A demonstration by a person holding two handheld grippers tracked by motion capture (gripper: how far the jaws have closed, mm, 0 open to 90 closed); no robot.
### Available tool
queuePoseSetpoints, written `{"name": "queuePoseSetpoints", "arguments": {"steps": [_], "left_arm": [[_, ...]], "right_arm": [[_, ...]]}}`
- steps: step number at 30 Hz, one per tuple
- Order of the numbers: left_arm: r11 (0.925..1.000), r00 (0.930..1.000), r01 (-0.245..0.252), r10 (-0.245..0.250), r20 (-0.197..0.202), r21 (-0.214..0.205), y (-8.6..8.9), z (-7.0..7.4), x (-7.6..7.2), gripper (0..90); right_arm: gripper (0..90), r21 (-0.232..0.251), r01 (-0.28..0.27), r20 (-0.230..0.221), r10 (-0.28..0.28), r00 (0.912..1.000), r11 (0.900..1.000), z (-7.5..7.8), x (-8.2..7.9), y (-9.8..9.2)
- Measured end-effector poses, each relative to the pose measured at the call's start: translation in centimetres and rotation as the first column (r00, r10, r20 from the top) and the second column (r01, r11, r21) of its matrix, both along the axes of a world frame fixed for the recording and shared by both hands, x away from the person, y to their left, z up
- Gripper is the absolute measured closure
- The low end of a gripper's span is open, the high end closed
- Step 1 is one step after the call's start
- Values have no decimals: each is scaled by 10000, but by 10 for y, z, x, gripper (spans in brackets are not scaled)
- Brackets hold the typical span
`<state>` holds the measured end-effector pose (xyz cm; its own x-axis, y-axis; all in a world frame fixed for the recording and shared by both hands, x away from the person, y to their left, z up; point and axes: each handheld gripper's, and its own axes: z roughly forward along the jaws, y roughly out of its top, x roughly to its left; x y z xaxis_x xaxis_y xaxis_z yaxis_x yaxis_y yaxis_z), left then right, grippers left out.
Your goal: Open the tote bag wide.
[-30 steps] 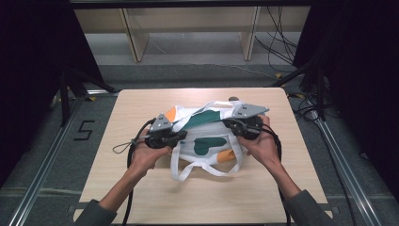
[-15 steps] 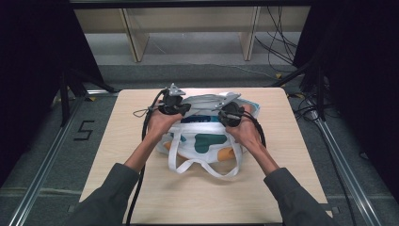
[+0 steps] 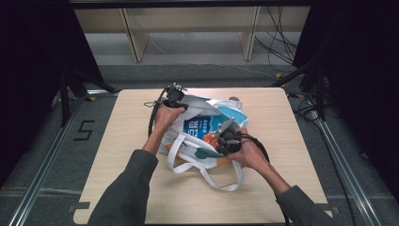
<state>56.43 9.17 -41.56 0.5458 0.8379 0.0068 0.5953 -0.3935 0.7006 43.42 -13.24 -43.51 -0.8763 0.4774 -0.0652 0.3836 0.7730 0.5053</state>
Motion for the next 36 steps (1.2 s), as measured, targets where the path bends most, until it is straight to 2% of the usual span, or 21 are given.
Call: {"name": "queuePoseSetpoints", "arguments": {"steps": [4,8,9,10,11,15,16,17,18,19,20,24,25,26,28,29,30,31,34,35,36], "left_arm": [[9995,9996,-283,283,-26,151,5,-6,5,895],[9995,9995,-310,309,-113,-63,6,-5,5,894],[9998,9998,-193,193,-64,-41,5,-2,3,895],[9999,10000,-74,74,47,-145,5,2,0,894],[9996,9999,122,-119,107,-250,6,7,-3,894],[9957,9974,672,-656,284,-631,10,21,-14,888],[9941,9964,802,-778,350,-725,12,25,-17,885],[9923,9956,879,-847,398,-875,14,29,-20,885],[9904,9939,1025,-983,491,-928,17,34,-24,884],[9892,9928,1109,-1059,560,-954,19,36,-26,881],[9879,9916,1184,-1123,642,-1000,22,40,-28,879],[9918,9901,1133,-1077,896,-598,45,49,-35,876],[9934,9911,1016,-964,913,-534,49,49,-34,876],[9949,9928,890,-848,845,-478,57,47,-33,879],[9978,9951,601,-578,808,-267,65,41,-31,887],[9988,9964,467,-454,710,-176,69,37,-29,887],[9989,9976,348,-329,607,-302,73,30,-27,892],[9992,9986,224,-207,489,-341,76,25,-25,892],[9995,9992,-131,142,363,-296,80,4,-21,893],[9994,9995,-190,197,246,-303,80,-1,-20,894],[9996,9998,-179,180,45,-197,82,-5,-18,894]], "right_arm": [[900,166,128,-333,-122,9994,9998,-10,-8,-3],[900,422,148,-308,-135,9994,9990,-14,-10,-5],[900,453,241,-256,-230,9994,9987,-12,-10,-5],[900,688,322,249,-340,9991,9971,-5,-10,-6],[900,688,322,249,-340,9991,9971,-5,-10,-6],[892,1731,403,1068,-594,9925,9841,25,-7,-13],[894,2132,441,1472,-767,9861,9760,45,-2,-17],[894,2132,441,1472,-767,9861,9760,45,-2,-17],[898,2251,433,1680,-825,9823,9734,55,1,-19],[898,2522,505,2067,-1047,9728,9664,66,5,-22],[899,2543,447,2107,-1004,9724,9661,72,8,-24],[900,2664,880,2790,-1641,9462,9598,93,32,-36],[900,2654,1263,2685,-1991,9425,9558,92,40,-39],[900,2515,1359,2775,-2059,9384,9583,90,46,-41],[900,2023,2172,2365,-2629,9354,9549,73,65,-49],[900,2023,2172,2365,-2629,9354,9549,73,65,-49],[900,1887,2726,2275,-3120,9224,9434,58,76,-56],[900,1887,2726,2275,-3120,9224,9434,58,76,-56],[900,1520,3329,1740,-3567,9179,9306,35,89,-68],[900,1347,3338,1658,-3533,9207,9330,24,93,-72],[900,1281,3590,1353,-3749,9172,9245,19,93,-73]]}}
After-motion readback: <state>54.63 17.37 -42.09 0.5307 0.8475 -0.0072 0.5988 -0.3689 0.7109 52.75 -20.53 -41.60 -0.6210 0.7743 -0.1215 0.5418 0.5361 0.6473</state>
